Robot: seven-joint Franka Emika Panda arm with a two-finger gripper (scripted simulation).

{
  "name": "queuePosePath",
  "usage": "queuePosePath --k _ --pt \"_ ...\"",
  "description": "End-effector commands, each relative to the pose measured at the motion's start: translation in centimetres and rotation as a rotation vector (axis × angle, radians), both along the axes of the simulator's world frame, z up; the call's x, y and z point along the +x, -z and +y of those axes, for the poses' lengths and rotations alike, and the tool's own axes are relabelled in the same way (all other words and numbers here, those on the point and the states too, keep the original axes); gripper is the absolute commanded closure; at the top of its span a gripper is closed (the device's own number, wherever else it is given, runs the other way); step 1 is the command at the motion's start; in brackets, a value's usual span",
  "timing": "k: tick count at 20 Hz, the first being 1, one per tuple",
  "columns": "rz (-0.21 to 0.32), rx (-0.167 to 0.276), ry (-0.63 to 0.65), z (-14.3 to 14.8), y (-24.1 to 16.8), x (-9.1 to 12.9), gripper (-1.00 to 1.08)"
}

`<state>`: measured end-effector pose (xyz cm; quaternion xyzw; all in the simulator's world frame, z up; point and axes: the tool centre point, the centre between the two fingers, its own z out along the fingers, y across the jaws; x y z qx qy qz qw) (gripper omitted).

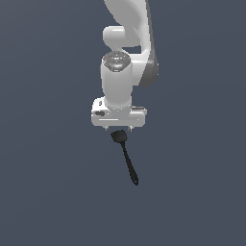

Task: Pick up the object and move it to a goal position.

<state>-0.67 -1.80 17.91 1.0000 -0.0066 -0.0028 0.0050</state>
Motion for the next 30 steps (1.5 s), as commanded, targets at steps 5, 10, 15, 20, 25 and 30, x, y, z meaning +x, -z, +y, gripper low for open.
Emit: queuePosePath --k 5,10,15,20,25,30 --pt "0.008 -0.001 -0.017 0.3 0.1 -0.2 -0.92" --pt "0.028 -0.002 -0.064 1.2 0.4 -0.7 -0.92" --pt "0.029 -0.002 -0.066 1.3 0.4 -0.7 -0.92" --pt "0.028 -0.002 -0.090 1.4 1.2 -0.4 -0.92" --pt "0.022 -0.002 -0.150 1.8 3.0 0.5 -0.92" --pt "0.013 0.000 -0.247 2.6 6.1 1.8 -0.92"
